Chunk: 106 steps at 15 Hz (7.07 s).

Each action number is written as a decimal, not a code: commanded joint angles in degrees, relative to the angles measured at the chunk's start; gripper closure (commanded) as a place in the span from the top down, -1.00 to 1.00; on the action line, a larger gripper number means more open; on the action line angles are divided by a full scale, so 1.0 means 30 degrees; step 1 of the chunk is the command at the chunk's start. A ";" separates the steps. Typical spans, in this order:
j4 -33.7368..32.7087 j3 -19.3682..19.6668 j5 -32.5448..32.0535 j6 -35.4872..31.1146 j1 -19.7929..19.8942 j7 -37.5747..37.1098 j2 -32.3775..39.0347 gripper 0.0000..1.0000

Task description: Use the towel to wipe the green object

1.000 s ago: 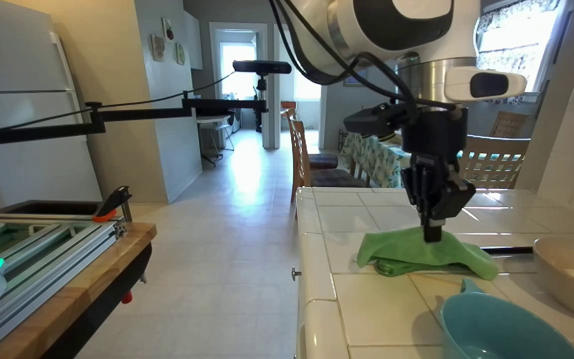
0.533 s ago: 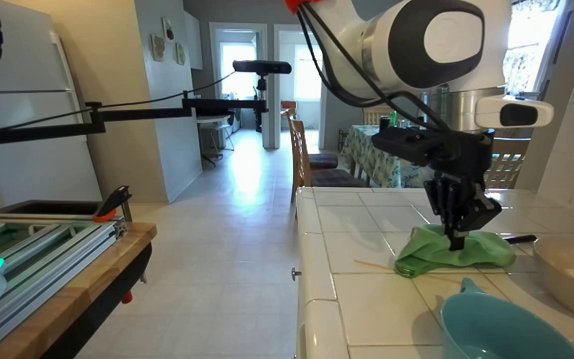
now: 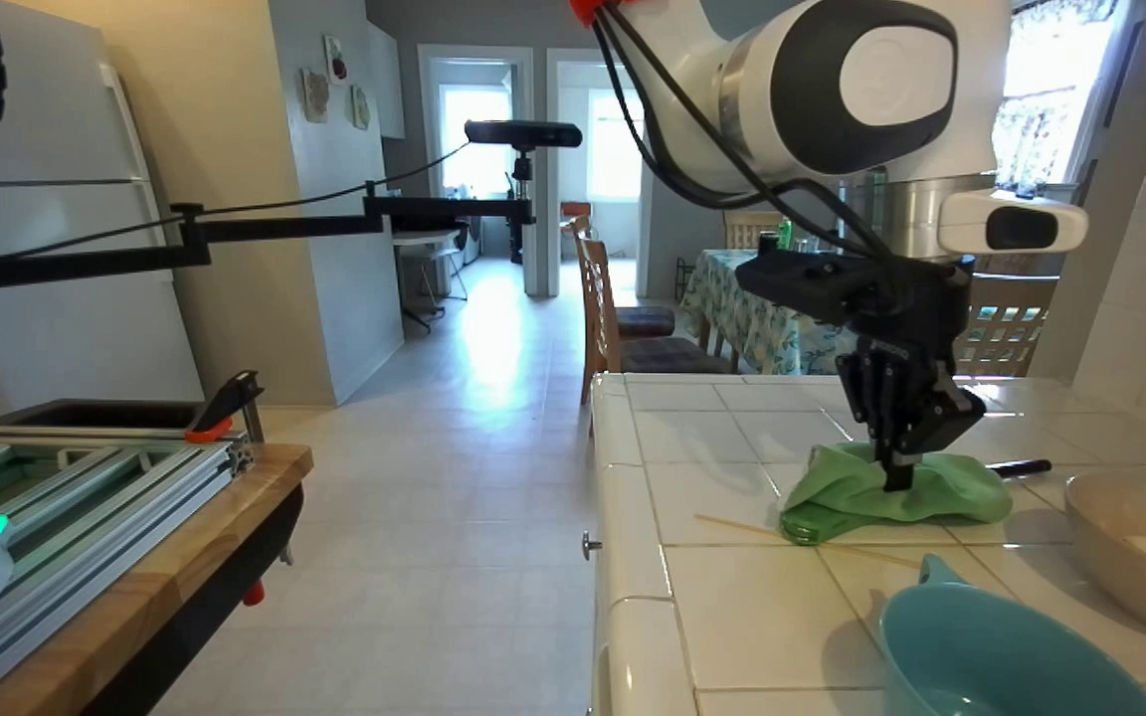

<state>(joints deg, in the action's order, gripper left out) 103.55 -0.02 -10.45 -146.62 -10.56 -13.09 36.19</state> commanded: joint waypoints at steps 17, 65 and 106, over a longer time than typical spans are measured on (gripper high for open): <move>-0.1303 -0.0361 0.0440 0.0809 0.0214 0.1490 0.0750 -0.98; 0.0155 0.0279 -0.0148 0.0196 -0.0051 0.1445 -0.1306 -0.98; 0.1256 -0.3427 0.2661 1.3389 0.0421 0.3755 -0.7672 1.00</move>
<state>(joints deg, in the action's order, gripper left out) 105.90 -12.60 0.93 -112.34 -7.23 3.58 16.40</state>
